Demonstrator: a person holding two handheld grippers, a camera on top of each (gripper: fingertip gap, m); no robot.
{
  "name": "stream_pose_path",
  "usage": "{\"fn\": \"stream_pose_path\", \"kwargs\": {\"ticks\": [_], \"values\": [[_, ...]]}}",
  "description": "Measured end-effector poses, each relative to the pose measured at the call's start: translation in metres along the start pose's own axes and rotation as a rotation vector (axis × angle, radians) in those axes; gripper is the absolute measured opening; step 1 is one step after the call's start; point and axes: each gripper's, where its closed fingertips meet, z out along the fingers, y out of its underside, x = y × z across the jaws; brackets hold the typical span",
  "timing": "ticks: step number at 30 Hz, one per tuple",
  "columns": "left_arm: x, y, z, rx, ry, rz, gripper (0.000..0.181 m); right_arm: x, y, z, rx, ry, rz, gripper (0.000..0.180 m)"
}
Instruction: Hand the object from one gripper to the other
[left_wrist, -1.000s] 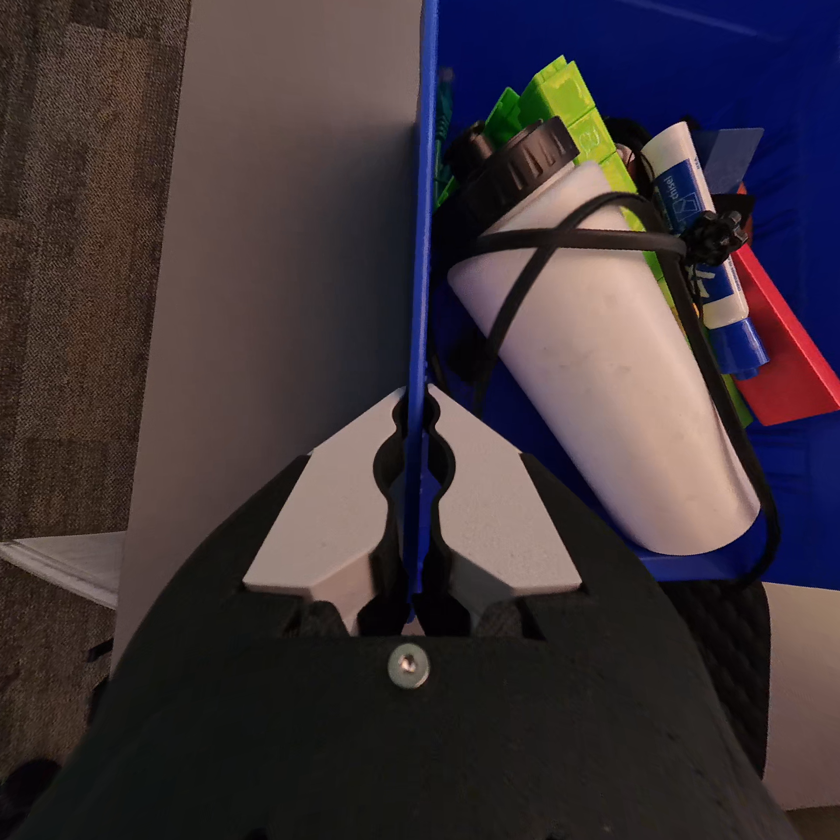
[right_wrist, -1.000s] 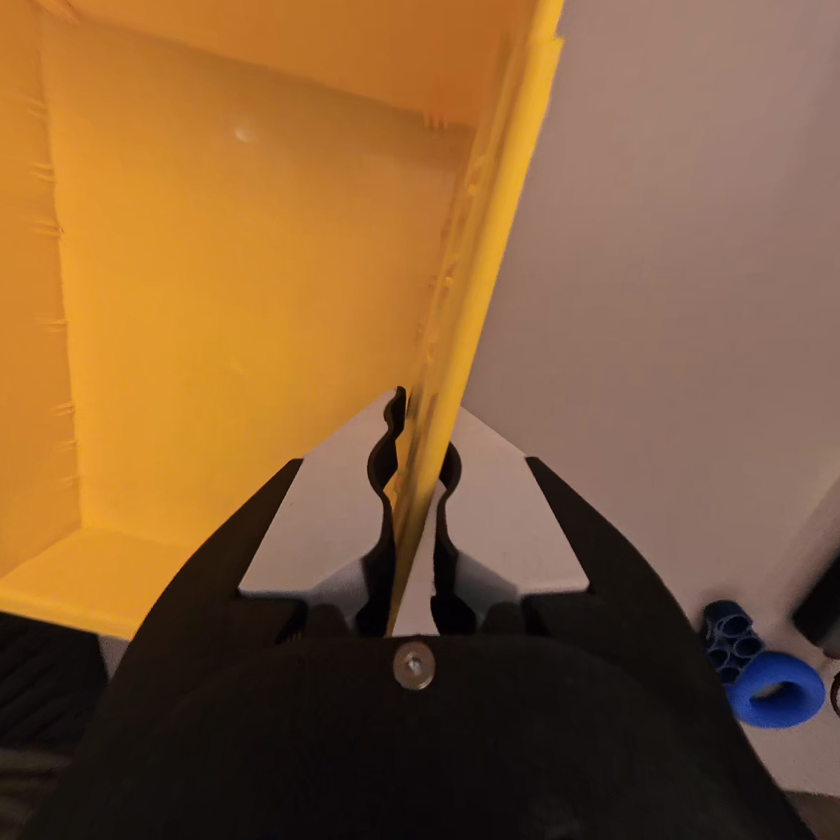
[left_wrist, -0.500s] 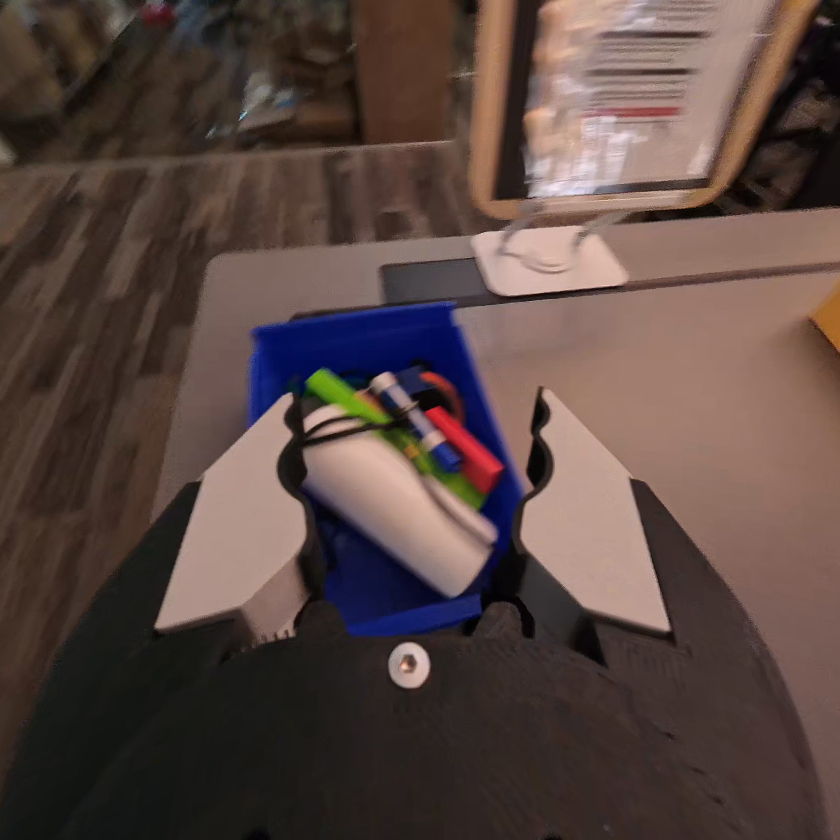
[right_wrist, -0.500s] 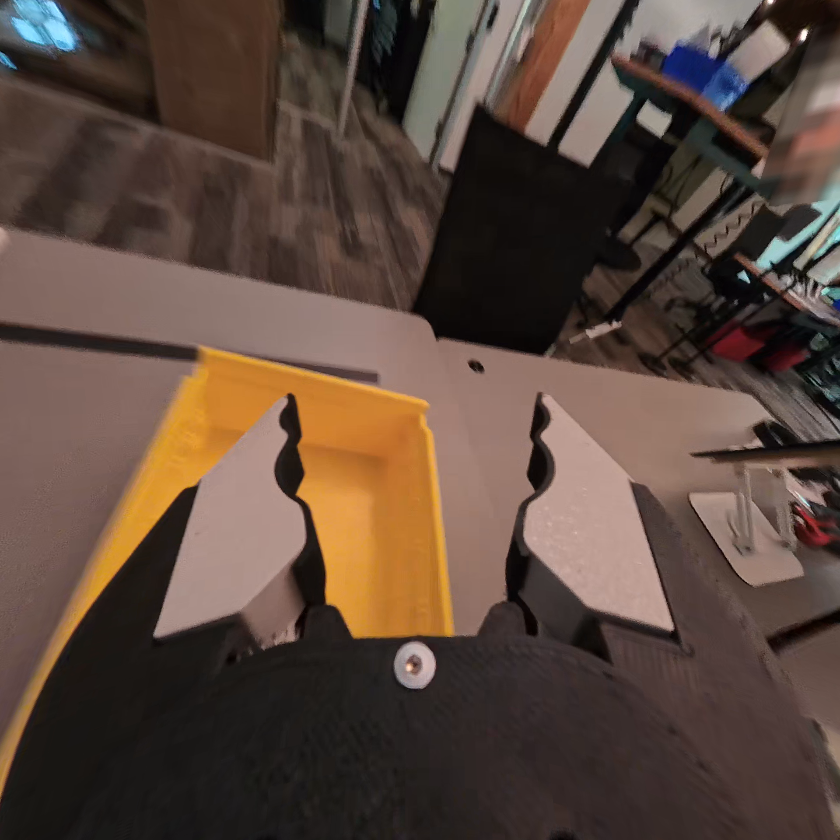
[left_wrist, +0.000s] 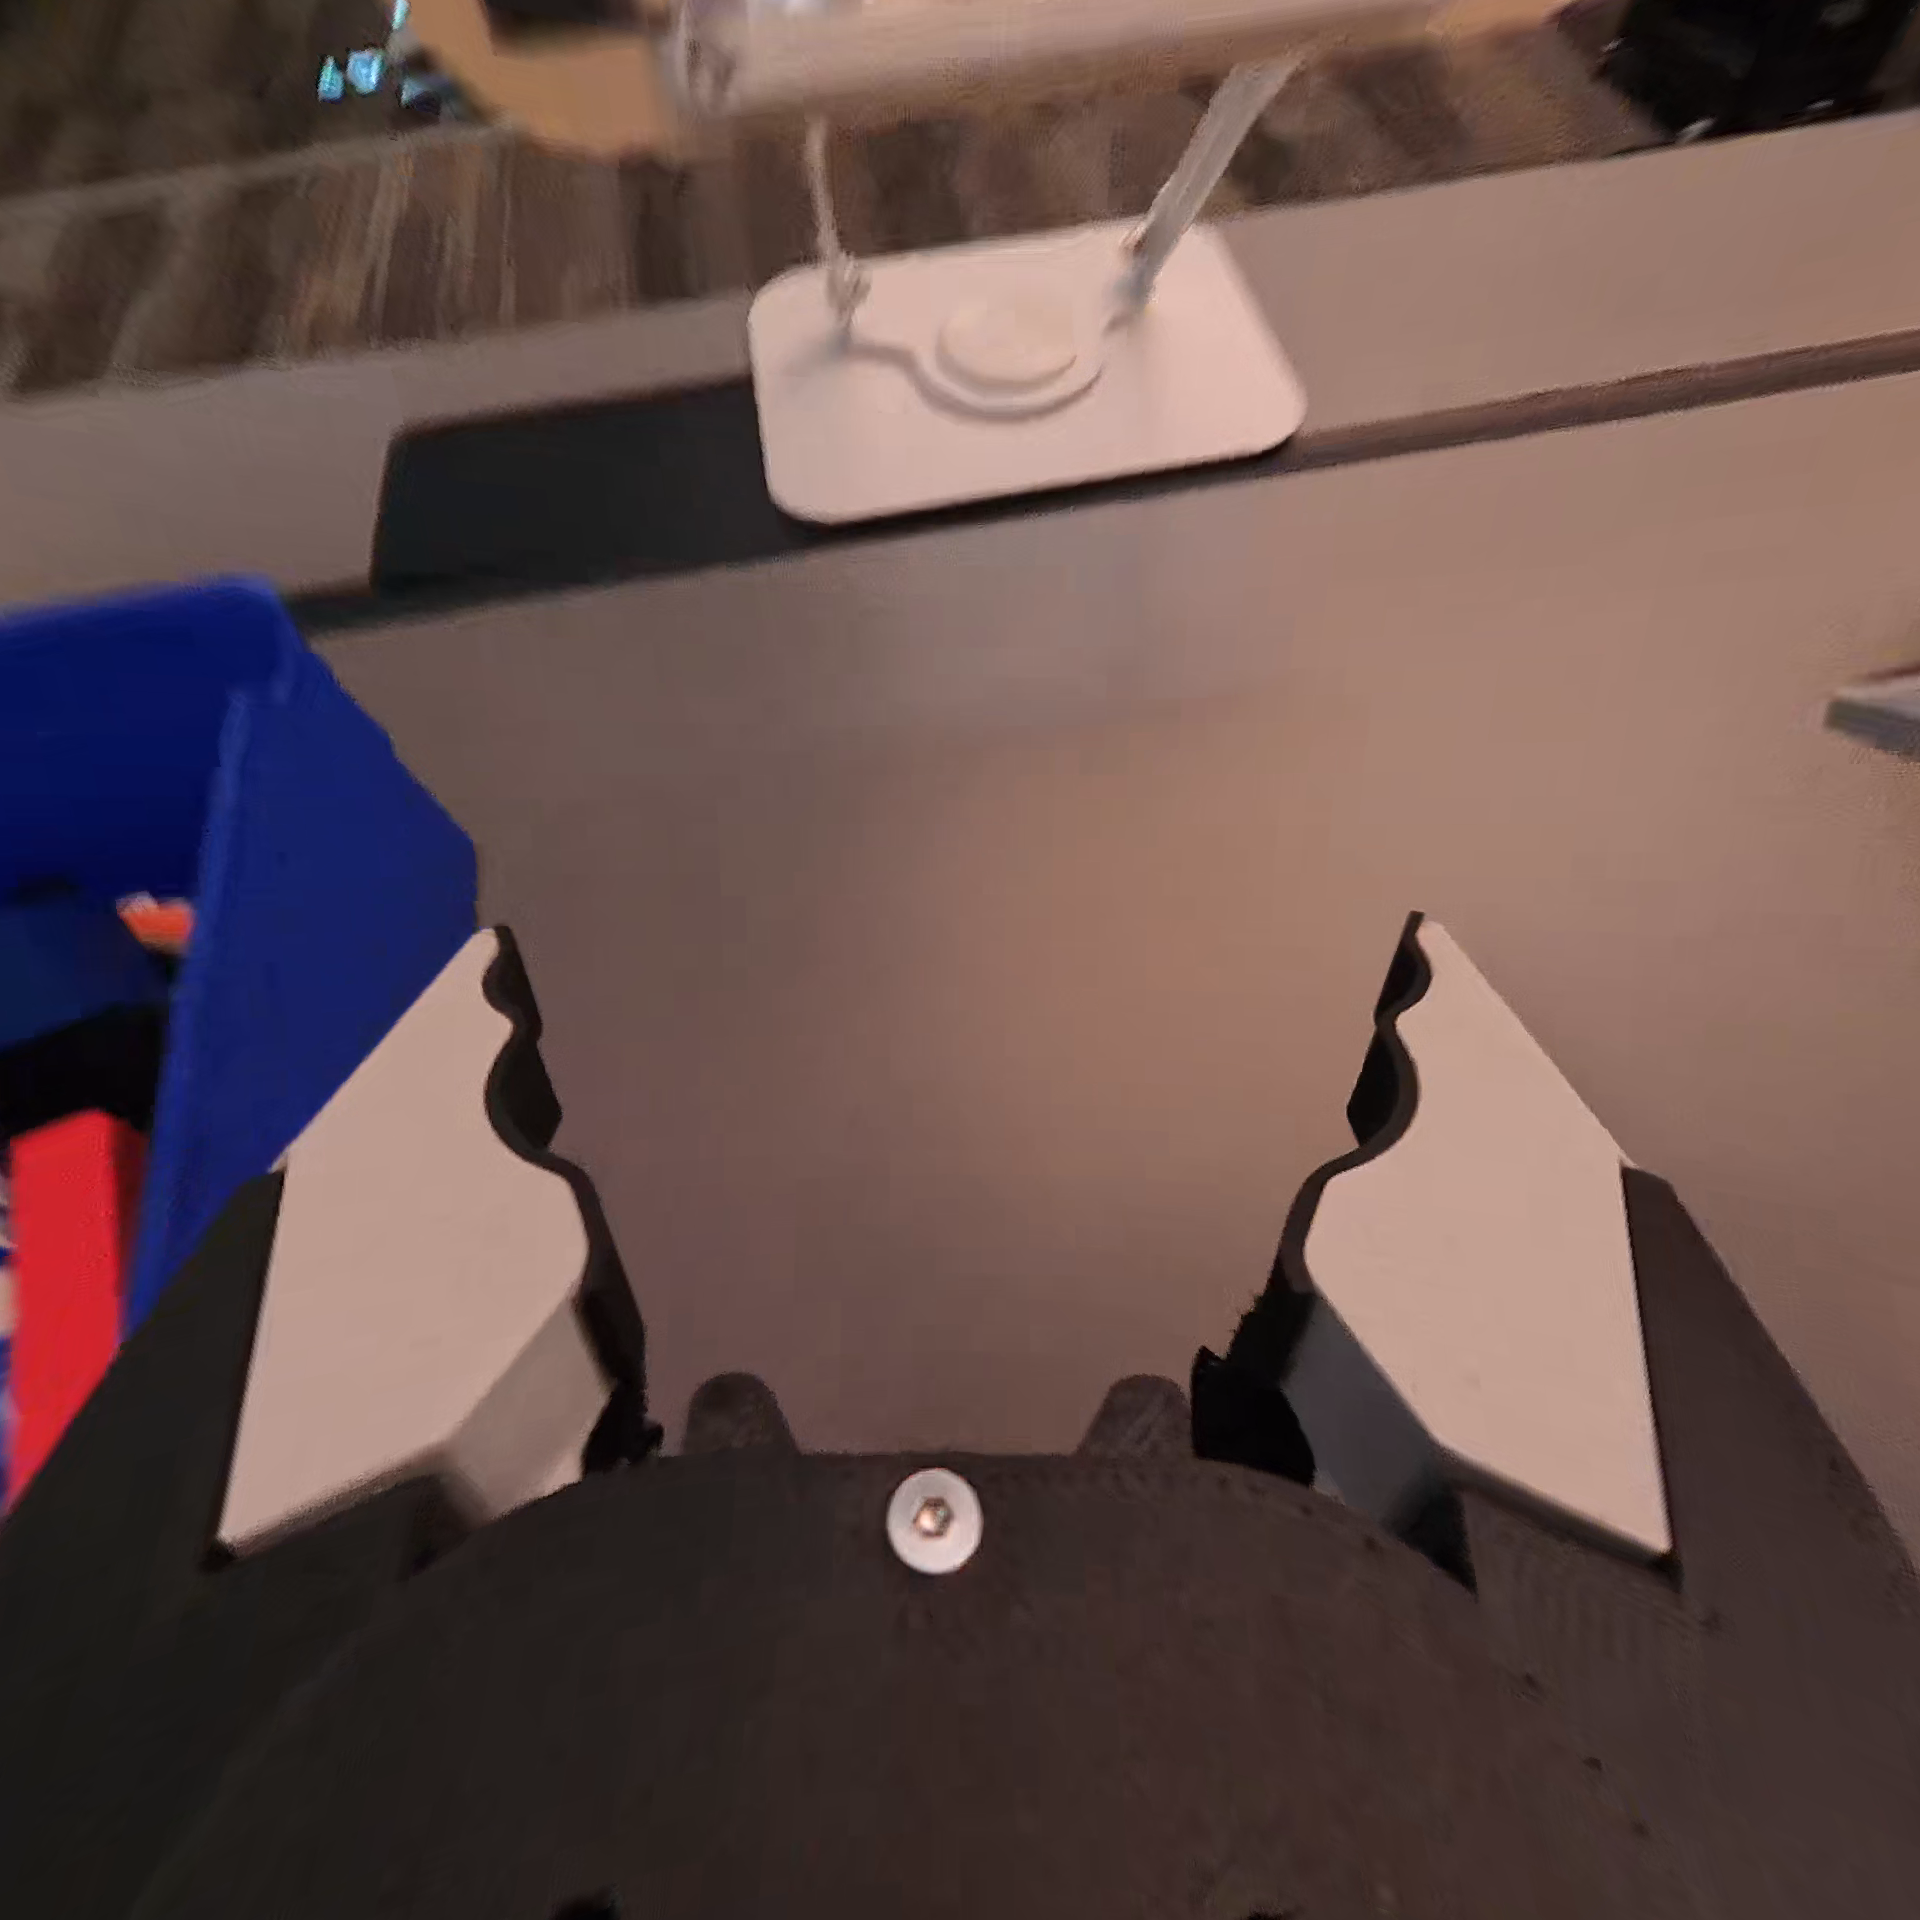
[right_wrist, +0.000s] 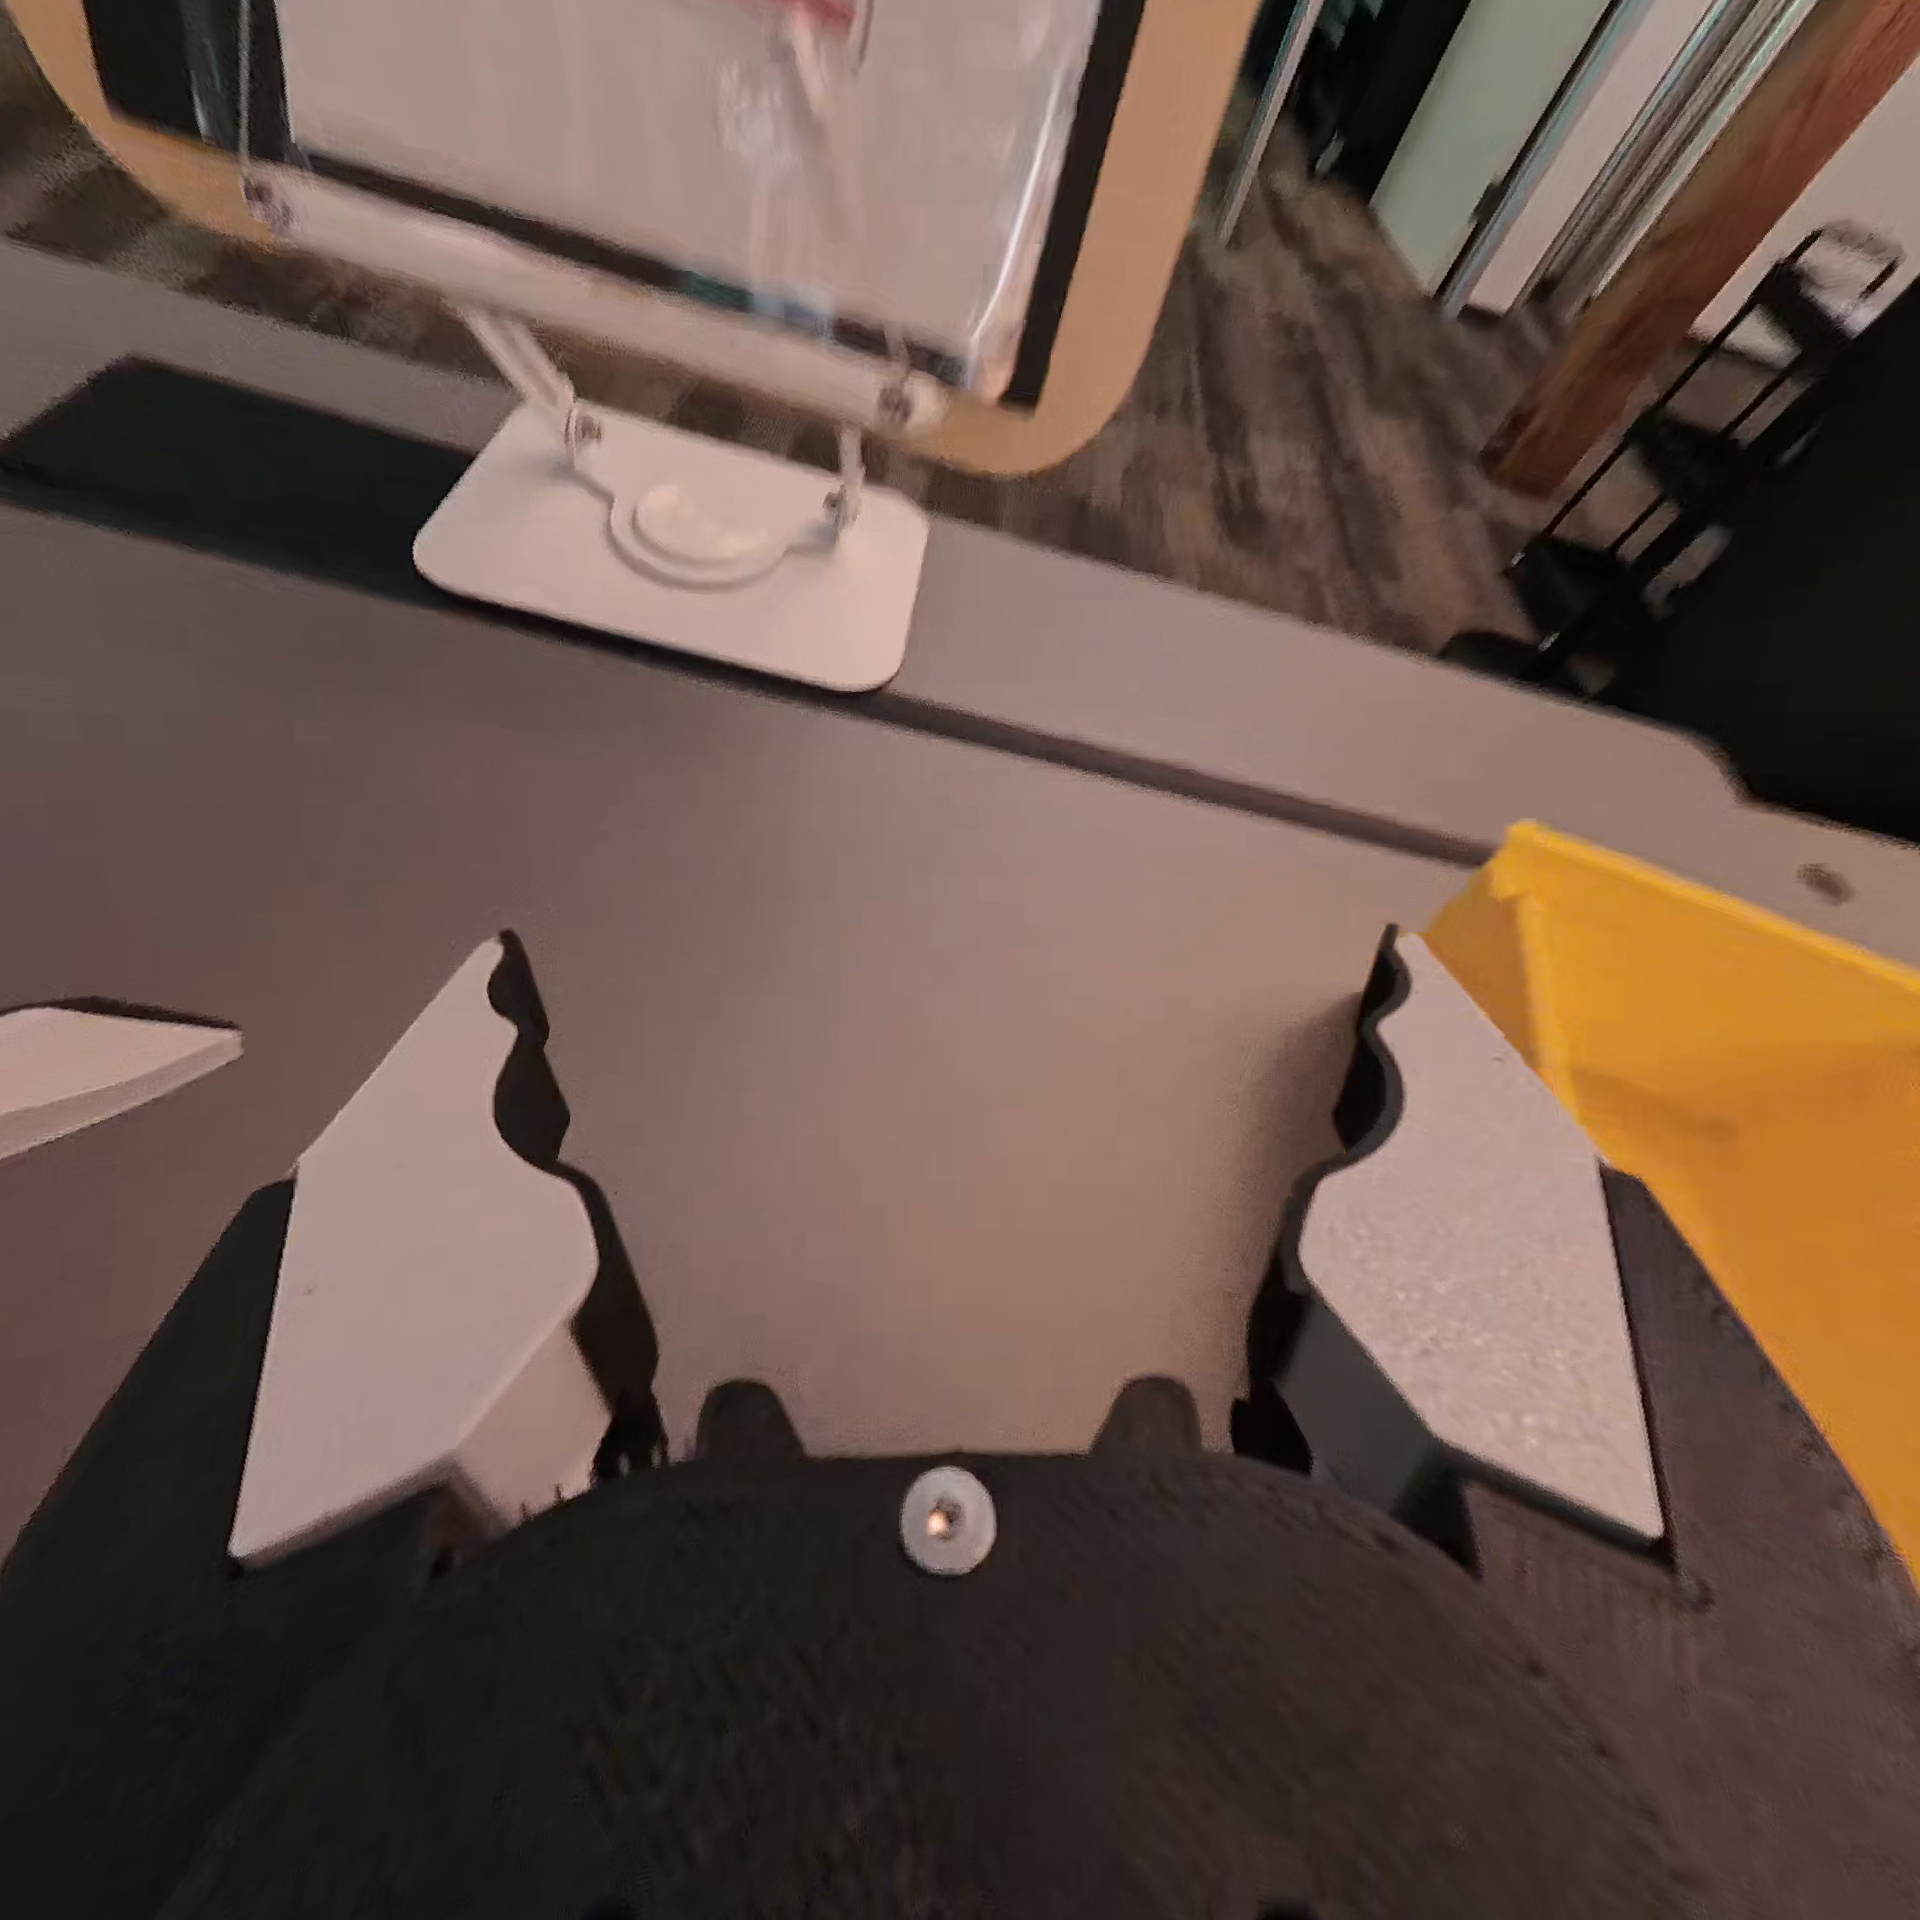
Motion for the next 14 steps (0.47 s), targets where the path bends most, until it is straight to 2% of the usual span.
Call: {"fn": "stream_pose_path", "kwargs": {"ticks": [3,8,11,14], "values": [[-0.018,0.04,0.026,-0.08,-0.051,-0.077,0.151,-0.037,0.039,0.028,-0.095,-0.086,0.074,0.151],[-0.024,0.092,0.045,-0.224,-0.076,-0.102,0.157,-0.076,0.098,0.061,-0.268,-0.155,0.171,0.151],[-0.019,0.103,0.048,-0.255,-0.077,-0.103,0.157,-0.082,0.122,0.07,-0.351,-0.136,0.16,0.151],[-0.017,0.103,0.049,-0.256,-0.092,-0.12,0.158,-0.082,0.128,0.073,-0.354,-0.127,0.191,0.151]]}}
